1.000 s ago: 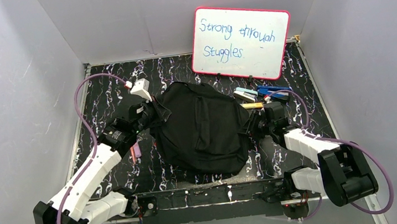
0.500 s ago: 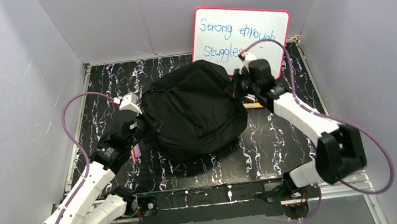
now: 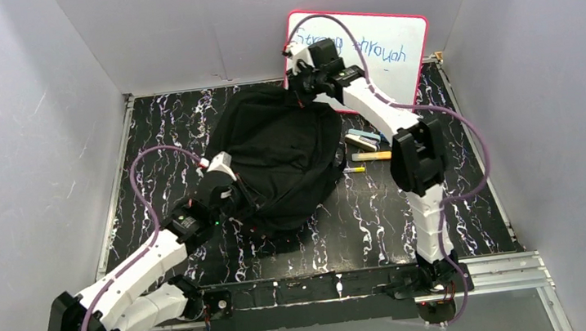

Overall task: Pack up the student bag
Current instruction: Place the student bag at the center of the board.

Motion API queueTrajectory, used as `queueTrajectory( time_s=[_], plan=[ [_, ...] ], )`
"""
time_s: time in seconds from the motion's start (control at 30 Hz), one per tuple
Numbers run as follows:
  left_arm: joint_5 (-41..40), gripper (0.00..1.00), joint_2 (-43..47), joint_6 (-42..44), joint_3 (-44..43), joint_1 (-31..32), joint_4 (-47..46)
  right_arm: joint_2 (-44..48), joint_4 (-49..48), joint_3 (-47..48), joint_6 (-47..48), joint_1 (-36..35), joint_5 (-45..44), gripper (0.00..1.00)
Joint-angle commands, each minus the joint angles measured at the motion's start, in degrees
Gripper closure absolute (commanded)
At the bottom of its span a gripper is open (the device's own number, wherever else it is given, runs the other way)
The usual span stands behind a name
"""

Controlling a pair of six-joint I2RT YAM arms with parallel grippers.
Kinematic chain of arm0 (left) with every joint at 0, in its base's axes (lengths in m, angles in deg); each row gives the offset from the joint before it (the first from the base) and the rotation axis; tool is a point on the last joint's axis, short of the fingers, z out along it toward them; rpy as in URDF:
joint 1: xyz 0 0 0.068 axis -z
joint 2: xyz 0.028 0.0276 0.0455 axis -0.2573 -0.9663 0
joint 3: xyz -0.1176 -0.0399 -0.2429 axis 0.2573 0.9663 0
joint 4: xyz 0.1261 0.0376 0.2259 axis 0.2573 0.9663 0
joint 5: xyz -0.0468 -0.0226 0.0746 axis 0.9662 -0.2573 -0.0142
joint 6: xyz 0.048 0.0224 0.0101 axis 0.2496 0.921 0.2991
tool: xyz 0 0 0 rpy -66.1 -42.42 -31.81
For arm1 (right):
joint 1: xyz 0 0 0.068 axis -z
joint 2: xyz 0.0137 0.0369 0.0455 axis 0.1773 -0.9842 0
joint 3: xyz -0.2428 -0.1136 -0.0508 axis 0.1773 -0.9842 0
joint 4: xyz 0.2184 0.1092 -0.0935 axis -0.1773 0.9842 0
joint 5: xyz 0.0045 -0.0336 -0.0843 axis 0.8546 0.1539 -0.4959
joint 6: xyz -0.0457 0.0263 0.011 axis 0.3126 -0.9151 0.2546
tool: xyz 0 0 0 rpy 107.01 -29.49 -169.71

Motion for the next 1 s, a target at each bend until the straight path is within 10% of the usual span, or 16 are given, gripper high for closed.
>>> queueTrajectory(
  time_s=[0.0, 0.1, 0.27, 0.43, 0.97],
  plan=[
    [1.36, 1.0, -3.35, -4.5, 0.2, 6.72, -4.99, -5.74, 0.29, 11.97, 4.4, -1.68, 3.32, 0.95],
    [-1.43, 0.95, -3.89, -6.19, 0.79, 7.7, -4.92, -6.78, -2.67, 11.0, 3.29, -1.99, 1.59, 0.76],
    [-5.29, 0.54, 0.79, -7.41, 0.97, 7.71, -0.67, -4.16, -7.91, 6.15, 2.37, -1.98, -2.82, 0.45],
    [-9.78, 0.44, 4.25, -4.22, -4.78, 7.73, 8.69, 0.26, -9.39, 3.49, 1.78, -1.95, -8.63, 0.18],
    [-29.79, 0.2, -4.01, 20.74, -23.17, 4.37, 20.67, 38.46, -13.46, -42.41, -33.02, -2.0, -25.56, 0.04]
  ],
)
